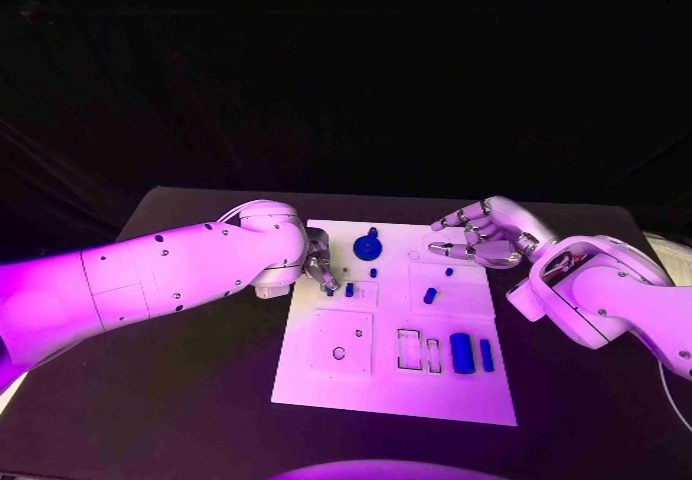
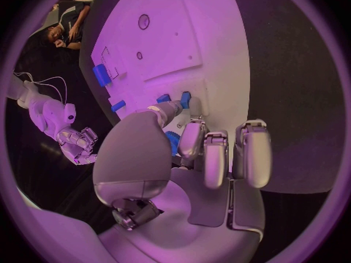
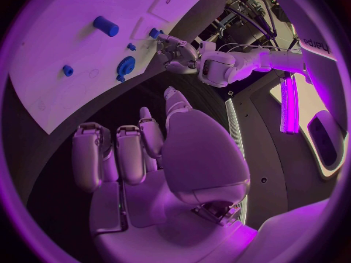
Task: Assemble the parts on the task board
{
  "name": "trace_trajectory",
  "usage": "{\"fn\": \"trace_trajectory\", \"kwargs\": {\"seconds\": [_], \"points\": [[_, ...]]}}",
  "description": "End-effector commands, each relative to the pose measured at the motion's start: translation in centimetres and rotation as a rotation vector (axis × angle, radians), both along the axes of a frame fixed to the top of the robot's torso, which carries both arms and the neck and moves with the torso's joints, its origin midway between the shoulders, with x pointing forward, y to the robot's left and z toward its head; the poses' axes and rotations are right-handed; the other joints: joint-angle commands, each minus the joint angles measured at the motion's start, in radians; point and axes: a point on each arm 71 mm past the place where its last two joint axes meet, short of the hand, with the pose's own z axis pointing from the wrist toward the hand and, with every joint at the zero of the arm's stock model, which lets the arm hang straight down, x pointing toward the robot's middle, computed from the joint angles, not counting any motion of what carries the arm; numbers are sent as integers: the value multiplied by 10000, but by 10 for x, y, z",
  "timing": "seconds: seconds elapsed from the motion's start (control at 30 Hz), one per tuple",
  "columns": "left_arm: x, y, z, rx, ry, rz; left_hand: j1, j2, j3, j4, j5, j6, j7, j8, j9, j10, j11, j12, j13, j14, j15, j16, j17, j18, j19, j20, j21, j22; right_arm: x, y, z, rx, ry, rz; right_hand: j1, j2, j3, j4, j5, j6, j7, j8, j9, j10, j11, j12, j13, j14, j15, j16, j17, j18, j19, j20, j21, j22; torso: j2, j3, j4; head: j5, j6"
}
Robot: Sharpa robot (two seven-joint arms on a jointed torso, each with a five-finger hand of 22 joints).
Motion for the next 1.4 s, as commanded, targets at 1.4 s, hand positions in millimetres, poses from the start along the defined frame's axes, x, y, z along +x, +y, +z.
{"fn": "trace_trajectory", "kwargs": {"seconds": [1.4], "points": [[0, 22, 5, -1385, -710, 1689, -2442, 681, -3979, 1462, -17, 420, -409, 168, 380, 46, -211, 102, 151, 1038, -255, 31, 2635, -137, 533, -220, 27, 1922, 0, -1, -2, -22, -13, 32, 22, 55, -78, 5, 114, 15, -28, 5, 10, 17, -47, -28, 31, 483, -67, -68, -10, 189, -24, -16, -76, 392, -6, 1, 15, -49, 62]]}}
